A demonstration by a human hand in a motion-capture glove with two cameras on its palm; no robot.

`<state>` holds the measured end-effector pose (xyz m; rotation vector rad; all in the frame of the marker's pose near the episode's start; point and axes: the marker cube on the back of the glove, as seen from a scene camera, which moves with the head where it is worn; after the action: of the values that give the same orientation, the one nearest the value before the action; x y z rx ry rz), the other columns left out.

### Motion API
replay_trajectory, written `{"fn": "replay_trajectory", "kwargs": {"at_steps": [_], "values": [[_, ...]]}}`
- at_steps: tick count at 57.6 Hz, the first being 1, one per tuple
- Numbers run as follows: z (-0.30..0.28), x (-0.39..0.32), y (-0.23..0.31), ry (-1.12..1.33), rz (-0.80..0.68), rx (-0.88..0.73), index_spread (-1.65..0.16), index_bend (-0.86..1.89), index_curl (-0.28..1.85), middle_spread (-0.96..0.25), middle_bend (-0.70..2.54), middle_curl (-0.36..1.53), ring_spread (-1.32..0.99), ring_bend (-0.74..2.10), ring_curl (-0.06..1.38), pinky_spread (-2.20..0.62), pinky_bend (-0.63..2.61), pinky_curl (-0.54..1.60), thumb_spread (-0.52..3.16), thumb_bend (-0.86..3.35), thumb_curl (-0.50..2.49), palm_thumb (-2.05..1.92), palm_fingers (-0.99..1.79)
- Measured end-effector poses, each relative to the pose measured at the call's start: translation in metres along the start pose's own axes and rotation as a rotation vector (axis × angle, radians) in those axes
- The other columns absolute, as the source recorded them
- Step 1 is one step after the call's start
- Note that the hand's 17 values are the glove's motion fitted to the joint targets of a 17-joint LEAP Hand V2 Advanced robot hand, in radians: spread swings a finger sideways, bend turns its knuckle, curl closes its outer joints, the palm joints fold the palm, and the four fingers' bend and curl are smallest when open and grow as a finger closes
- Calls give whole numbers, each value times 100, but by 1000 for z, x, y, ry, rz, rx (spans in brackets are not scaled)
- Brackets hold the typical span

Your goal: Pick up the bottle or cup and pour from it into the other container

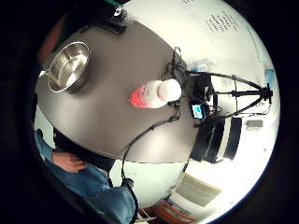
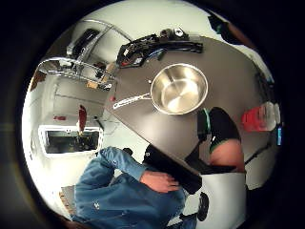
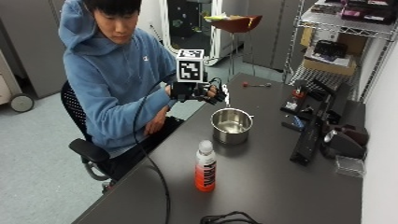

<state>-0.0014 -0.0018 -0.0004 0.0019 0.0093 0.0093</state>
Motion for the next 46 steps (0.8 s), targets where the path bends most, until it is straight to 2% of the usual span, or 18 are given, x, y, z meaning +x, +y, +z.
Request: {"fn": "replay_trajectory", "kwargs": {"at_steps": [7,15,46], "values": [[-5,-5,-6,6,-4,-6,-24,29,19,1,21,13,5,21,11,17,39,13,65,41,20,69,46],[-6,-12,-12,20,-5,-21,-28,25,25,1,19,18,6,20,14,22,38,16,85,36,25,73,45],[-17,1,-16,52,-19,-38,-34,17,33,1,16,26,7,22,23,25,41,22,104,14,39,82,39]]}}
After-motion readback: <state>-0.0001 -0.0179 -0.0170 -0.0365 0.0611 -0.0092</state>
